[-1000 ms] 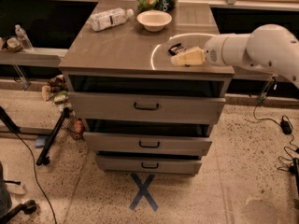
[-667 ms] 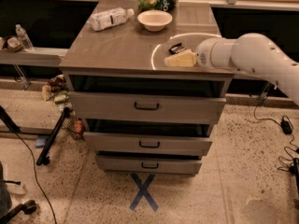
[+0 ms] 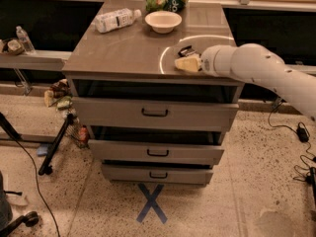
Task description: Move rxbar chocolate near paper bowl
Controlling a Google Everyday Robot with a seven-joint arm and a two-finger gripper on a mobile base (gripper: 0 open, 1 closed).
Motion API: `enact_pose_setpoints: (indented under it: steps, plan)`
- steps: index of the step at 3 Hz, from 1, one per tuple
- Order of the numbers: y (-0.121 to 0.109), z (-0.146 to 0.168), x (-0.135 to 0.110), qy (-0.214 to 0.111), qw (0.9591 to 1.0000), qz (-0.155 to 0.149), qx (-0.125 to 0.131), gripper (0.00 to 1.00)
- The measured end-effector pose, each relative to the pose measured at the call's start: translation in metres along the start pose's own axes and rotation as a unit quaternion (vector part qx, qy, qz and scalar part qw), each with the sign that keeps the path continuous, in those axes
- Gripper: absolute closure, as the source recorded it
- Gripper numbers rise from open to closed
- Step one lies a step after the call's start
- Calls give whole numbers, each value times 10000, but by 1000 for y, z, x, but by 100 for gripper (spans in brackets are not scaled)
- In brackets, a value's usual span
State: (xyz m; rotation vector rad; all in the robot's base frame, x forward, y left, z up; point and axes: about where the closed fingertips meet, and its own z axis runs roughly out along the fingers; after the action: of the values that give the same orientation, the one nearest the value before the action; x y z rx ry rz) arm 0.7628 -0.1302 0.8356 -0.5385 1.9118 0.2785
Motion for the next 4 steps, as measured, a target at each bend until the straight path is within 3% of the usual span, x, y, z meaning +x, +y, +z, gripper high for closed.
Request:
enact_pose_setpoints:
  steps: [2,3,4]
  plan:
    - [-2,19,-11,-197,9998,1,33,65]
    - [-8,35,-36,-497,9987,-29,87,96]
    - [-14,44,-56,-724,9972,-48,188,100]
